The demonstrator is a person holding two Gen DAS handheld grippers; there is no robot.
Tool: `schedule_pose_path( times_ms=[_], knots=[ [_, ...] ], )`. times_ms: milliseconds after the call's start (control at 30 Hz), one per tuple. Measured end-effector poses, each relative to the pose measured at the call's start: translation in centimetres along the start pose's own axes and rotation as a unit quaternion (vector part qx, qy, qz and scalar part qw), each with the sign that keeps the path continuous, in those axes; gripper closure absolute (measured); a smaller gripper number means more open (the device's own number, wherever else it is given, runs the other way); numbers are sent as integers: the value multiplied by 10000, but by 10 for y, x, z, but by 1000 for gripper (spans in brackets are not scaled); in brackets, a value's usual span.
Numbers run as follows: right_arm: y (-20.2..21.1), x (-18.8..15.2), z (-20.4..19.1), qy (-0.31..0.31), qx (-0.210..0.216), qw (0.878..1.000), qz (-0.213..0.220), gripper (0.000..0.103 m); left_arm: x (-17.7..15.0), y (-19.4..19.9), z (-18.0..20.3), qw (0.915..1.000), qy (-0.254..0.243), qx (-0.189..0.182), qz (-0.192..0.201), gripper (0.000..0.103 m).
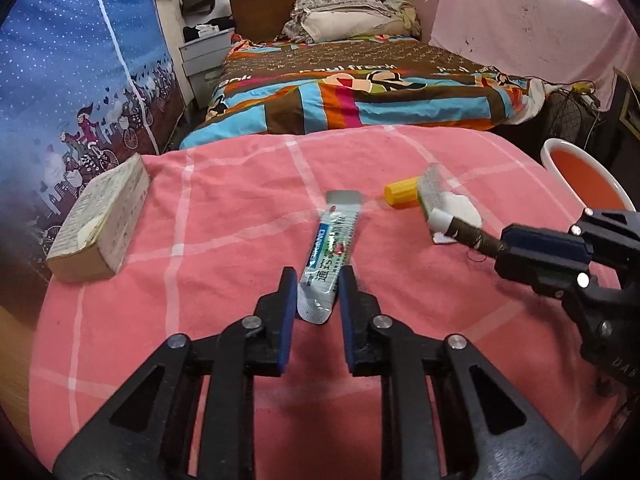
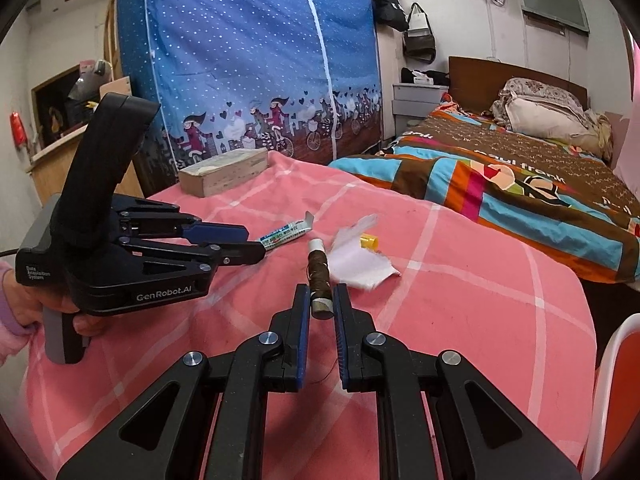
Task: Collect trash
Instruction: 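Grasp the green-white toothpaste tube with the left tool while the right tool grasps the brown stick, then carry the tube and brown stick to the bucket and open both tools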
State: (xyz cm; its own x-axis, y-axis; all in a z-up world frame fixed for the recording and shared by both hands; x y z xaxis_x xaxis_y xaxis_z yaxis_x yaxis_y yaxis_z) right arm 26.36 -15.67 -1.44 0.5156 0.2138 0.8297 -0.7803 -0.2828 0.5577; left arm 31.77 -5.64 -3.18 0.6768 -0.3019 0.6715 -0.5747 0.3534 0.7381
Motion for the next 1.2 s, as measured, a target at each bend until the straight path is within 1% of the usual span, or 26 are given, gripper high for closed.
schedule_pose_path(
  times_ms=[33,167,200,333,433,567,700,833,967,1133,1200],
  knots=[
    [1,-1,-1,17,5,10000,15,93,0,3,0,10000,76,-5,45,84],
    [7,-2,-1,5,7,10000,96,93,-5,11,-1,9992,362,-50,147,87],
    [8,-2,0,-4,11,9999,101,93,-6,13,-1,9990,406,-67,175,97],
    [13,-4,3,-52,18,9998,172,93,-10,21,3,9976,606,-125,312,98],
    [15,-4,3,-68,20,9997,214,93,-12,24,5,9974,633,-69,347,98],
    [23,-3,4,-96,-3,9993,361,93,-12,37,6,9954,728,12,628,99],
    [33,-2,6,-124,-64,9982,583,93,-11,49,14,9936,638,62,926,99],
    [46,3,9,-205,-113,9954,928,93,-6,63,26,9899,600,3,1283,99],
    [65,8,19,-387,-154,9890,1418,93,3,81,44,9826,515,-130,1781,99],
    [97,17,41,-659,-400,9747,2100,93,20,104,71,9703,315,-177,2393,99],
    [108,20,50,-745,-522,9682,2328,93,26,110,81,9664,239,-188,2554,99]
  ],
)
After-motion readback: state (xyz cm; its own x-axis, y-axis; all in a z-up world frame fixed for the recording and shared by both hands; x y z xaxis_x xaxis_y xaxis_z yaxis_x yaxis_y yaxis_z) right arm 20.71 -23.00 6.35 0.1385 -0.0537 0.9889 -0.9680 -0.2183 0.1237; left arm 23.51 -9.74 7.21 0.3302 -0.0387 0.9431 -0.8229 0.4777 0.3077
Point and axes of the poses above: each gripper's, at about its wrist camera, not at the fingertips, and y roughly against the way its jaws point, z to its right, x to its top, the point moved 7 cm from there along -y, roughly the way its jaws point, and after that the axes turned 12 degrees about -x, right-handed, at the moved point
